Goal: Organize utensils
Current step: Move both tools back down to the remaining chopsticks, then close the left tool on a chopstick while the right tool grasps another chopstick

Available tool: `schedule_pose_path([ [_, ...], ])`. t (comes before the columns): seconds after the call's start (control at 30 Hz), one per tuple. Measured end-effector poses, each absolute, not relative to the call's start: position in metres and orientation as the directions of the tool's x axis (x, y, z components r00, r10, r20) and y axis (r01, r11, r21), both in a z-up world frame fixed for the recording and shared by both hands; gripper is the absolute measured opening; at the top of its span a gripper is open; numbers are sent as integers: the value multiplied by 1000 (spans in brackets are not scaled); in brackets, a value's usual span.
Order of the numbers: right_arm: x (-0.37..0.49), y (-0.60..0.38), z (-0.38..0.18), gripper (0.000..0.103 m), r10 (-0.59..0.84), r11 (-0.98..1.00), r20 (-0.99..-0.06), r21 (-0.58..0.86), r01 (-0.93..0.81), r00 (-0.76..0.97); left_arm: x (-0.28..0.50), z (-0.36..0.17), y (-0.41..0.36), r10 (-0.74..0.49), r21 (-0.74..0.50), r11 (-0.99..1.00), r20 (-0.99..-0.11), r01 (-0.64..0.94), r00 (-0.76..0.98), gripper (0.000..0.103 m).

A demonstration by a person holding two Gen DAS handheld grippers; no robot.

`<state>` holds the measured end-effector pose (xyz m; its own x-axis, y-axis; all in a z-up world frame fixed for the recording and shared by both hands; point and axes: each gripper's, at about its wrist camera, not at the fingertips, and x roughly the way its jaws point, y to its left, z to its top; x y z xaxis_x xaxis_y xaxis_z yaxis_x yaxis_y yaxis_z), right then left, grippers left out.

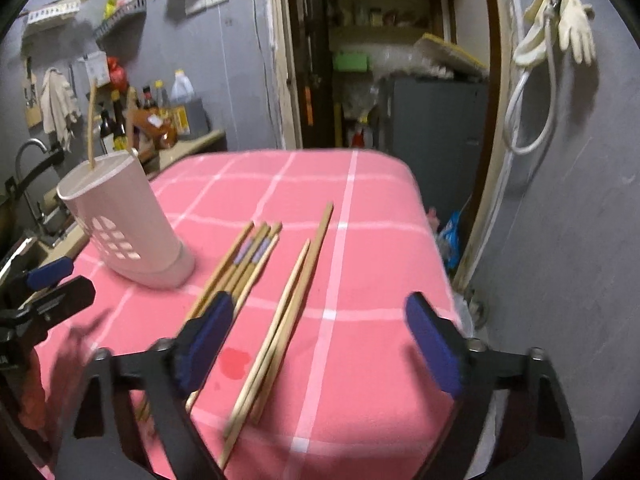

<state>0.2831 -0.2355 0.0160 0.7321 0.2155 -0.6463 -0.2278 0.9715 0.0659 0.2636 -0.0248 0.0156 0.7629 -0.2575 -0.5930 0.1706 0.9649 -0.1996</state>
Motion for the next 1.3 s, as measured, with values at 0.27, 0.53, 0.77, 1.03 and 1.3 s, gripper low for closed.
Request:
schedule_pose_path([
  [0.27, 308, -235, -1, 43, 235, 967, -722, 103, -235, 651, 281, 4, -34, -287, -213, 958, -666, 193, 688, 79],
  [0.53, 323, -227, -8, 28, 231, 963, -759, 89, -253, 609, 303, -4, -41, -323, -245, 946, -737, 210, 594, 49],
  [0.77, 342, -222, -11, 26, 237, 961, -775, 98, -259, 585, 319, -7, -49, -336, -261, 942, -759, 212, 558, 30],
  [1.03, 350, -224, -13, 20, 199, 968, -796, 67, -243, 572, 329, -14, -52, -327, -249, 944, -774, 214, 542, 21],
  [1.3, 363, -225, -16, 16, 186, 969, -825, 63, -239, 534, 344, -16, -59, -313, -241, 949, -788, 202, 530, 21],
])
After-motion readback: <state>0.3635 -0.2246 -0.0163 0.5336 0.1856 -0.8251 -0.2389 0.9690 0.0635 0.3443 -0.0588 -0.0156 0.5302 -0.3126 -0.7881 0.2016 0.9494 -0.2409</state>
